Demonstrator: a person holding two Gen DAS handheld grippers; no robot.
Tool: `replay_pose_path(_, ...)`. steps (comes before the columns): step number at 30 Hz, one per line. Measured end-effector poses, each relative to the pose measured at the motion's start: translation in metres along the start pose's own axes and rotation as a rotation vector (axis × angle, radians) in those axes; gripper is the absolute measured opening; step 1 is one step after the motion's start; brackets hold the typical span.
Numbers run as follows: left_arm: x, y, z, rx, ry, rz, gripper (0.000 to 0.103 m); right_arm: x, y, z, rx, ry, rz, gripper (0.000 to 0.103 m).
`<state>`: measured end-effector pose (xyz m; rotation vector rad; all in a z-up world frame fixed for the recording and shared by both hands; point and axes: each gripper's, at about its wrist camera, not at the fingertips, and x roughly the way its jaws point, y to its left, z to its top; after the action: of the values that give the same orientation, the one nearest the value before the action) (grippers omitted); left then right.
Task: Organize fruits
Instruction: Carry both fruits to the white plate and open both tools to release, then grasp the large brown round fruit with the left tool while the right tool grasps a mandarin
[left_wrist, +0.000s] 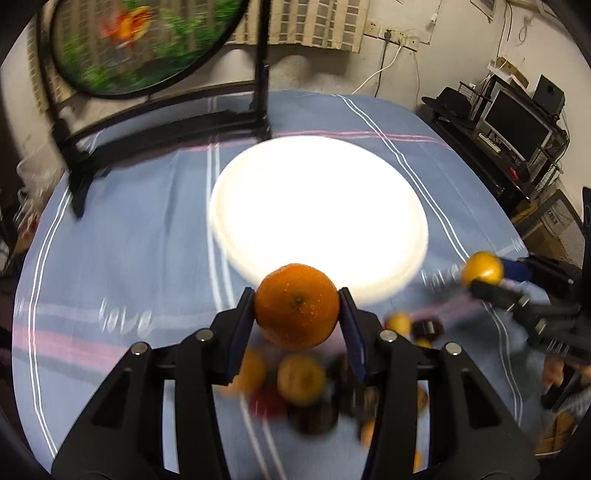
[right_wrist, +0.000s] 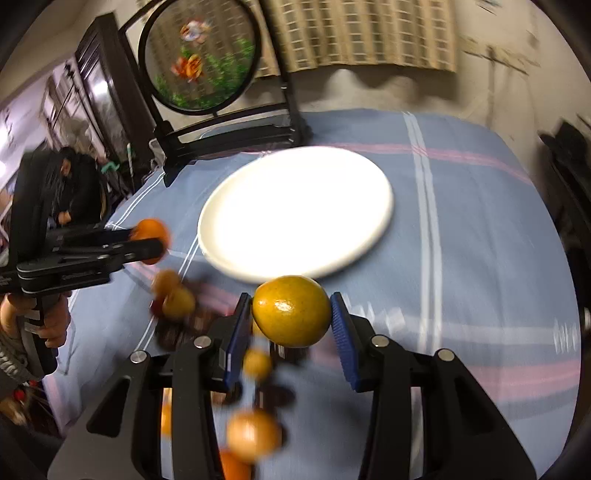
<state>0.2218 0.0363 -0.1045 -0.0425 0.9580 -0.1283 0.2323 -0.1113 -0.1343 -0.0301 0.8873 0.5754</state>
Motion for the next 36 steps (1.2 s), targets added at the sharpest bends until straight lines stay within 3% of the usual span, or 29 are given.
replay_pose_path(6, 0.052, 0.004, 0.025, -0.016, 0.052, -0.019, 0.047, 0.061, -0.003, 0.031, -0.025, 0.052, 0.004, 0.044)
replay_pose_path(7, 0.057, 0.004, 0.026, -0.023, 0.057, -0.018, 0.049, 0.064, -0.004, 0.034, -0.023, 0.043, -0.003, 0.048)
replay_pose_path(8, 0.059, 0.004, 0.025, -0.030, 0.057, -0.021, 0.059, 0.065, -0.004, 0.035, -0.021, 0.031, -0.014, 0.066)
replay_pose_path(10, 0.057, 0.006, 0.022, -0.044, 0.034, -0.017, 0.070, 0.060, -0.006, 0.037, -0.021, -0.012, -0.038, 0.070)
replay_pose_path(17, 0.014, 0.011, 0.008, -0.100, -0.003, 0.010, 0.077, 0.010, -0.012, 0.014, 0.094, -0.073, 0.041, 0.070)
replay_pose_path(21, -0.039, 0.019, -0.031, -0.131, -0.053, 0.072, 0.089, -0.016, -0.010, -0.017, 0.160, -0.038, 0.070, 0.070)
replay_pose_path(25, -0.078, 0.027, -0.090, -0.174, -0.022, 0.144, 0.090, -0.038, 0.001, -0.050, 0.236, 0.025, 0.116, 0.070)
replay_pose_path(29, -0.104, 0.032, -0.146, -0.258, 0.010, 0.172, 0.090, -0.050, 0.025, -0.067, 0.272, 0.052, 0.189, 0.070)
replay_pose_path(33, -0.131, 0.030, -0.186, -0.300, 0.015, 0.165, 0.091, -0.054, 0.066, -0.067, 0.209, 0.062, 0.259, 0.070)
replay_pose_path(36, -0.152, 0.030, -0.199, -0.298, -0.015, 0.211, 0.094, -0.059, 0.103, -0.066, 0.125, 0.072, 0.304, 0.073)
